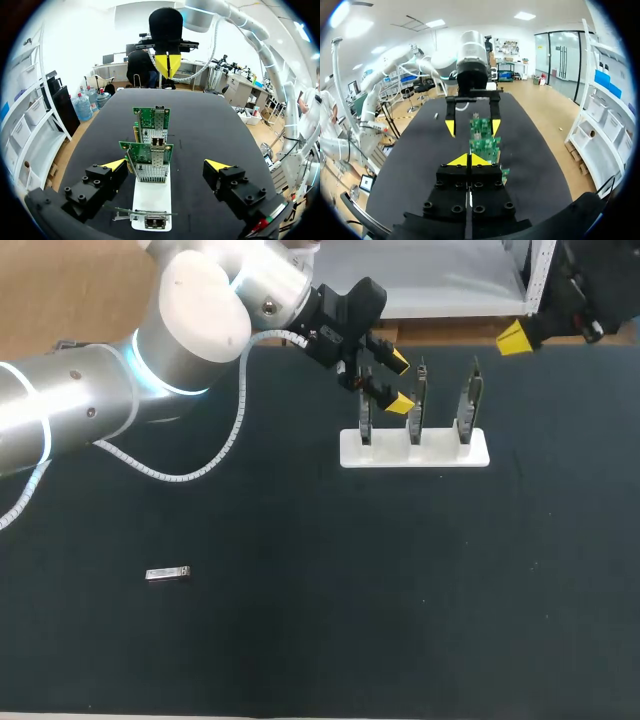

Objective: Pick up the optical module with the left hand, and insert it into the network port with the right hand.

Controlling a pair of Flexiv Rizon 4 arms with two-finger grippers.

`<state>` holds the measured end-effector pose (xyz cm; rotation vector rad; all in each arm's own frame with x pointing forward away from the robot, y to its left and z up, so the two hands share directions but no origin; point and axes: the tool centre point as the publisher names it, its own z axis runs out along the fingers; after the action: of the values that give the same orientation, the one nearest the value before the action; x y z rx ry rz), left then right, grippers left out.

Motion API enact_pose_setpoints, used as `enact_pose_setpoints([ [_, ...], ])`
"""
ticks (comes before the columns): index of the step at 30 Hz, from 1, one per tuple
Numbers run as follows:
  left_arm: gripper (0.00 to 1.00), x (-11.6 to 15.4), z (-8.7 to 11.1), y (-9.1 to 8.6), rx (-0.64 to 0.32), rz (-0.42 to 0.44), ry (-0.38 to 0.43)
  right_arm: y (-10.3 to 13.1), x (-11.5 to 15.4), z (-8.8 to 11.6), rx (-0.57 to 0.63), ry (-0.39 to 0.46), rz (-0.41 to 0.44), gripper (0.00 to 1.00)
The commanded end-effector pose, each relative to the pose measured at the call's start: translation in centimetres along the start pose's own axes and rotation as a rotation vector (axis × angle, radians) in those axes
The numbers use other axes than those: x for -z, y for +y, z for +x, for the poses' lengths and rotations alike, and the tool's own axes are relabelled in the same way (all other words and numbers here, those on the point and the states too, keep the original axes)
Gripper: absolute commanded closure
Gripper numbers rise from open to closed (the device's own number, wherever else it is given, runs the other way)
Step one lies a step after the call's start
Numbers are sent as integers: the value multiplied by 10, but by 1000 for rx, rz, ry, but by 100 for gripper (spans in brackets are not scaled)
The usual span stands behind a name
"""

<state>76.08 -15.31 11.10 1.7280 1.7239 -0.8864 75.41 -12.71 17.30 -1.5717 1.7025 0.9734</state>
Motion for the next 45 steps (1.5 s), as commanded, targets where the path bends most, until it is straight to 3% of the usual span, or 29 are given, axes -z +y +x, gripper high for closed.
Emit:
enact_pose_setpoints([
  [1,0,0,0,2,0,2,3,-1,2,6,6,21,-10,100],
  [14,0,0,0,2,0,2,3,-6,4,23,-20,18,-4,100],
  [42,0,0,0,2,0,2,3,-9,0,20,-35,-11,27,100],
  [43,0,0,0,2,0,2,3,-10,0,20,-44,-14,30,71],
  [44,0,0,0,2,0,2,3,-10,0,20,-44,-14,30,0],
  [45,0,0,0,2,0,2,3,-10,0,20,-44,-14,30,0],
])
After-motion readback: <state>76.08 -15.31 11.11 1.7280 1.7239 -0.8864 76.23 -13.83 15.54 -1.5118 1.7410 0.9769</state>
